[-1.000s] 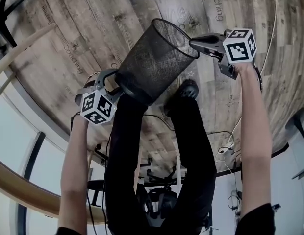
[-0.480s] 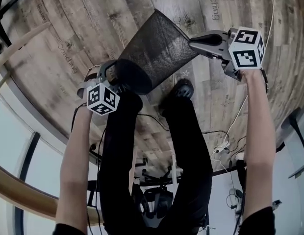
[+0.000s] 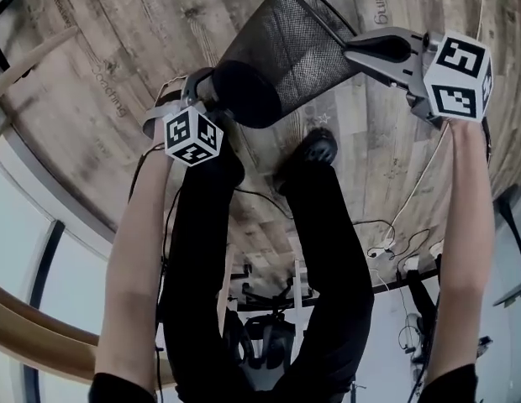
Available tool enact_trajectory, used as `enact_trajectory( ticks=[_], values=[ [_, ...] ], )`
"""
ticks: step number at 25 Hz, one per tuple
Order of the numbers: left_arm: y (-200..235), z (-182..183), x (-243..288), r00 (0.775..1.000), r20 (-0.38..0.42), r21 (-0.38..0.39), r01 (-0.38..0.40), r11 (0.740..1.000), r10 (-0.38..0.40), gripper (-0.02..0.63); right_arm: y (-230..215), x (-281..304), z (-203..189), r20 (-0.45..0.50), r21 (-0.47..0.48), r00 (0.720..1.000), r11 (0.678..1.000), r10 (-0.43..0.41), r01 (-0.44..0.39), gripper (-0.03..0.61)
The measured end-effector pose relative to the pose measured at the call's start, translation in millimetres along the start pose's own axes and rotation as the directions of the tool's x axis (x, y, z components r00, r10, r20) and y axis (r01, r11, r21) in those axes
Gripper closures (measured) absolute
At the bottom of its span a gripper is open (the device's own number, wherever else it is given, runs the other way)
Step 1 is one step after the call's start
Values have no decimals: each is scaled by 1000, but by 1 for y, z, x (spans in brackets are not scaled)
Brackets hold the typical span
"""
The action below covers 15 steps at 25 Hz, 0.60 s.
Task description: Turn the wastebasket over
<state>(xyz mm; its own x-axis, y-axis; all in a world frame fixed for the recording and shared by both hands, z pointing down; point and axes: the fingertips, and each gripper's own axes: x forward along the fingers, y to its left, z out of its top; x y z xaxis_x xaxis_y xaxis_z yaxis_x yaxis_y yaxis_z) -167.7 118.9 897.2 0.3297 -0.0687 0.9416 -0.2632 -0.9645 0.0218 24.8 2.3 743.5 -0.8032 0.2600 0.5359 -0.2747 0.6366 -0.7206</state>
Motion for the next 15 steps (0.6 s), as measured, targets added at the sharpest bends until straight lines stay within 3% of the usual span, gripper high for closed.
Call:
enact_trajectory(
  ticks=[4,7,11,15],
  values=[
    [5,3,0,1000,-5,-54,-30,998,30,356,-2,-6,1,-7,-28,999,999,-45,45,529],
    [3,-8,-4,998,-61,-139,3,990,-11,351,2,-6,0,-25,-33,998,998,-55,55,529],
    [12,-19,-24,993,-104,-272,19,962,-49,350,10,-4,11,-69,-88,993,992,-92,86,529],
    [17,-9,-58,997,-61,-395,11,919,-39,377,17,1,22,-112,-156,978,976,-173,155,529]
  ],
)
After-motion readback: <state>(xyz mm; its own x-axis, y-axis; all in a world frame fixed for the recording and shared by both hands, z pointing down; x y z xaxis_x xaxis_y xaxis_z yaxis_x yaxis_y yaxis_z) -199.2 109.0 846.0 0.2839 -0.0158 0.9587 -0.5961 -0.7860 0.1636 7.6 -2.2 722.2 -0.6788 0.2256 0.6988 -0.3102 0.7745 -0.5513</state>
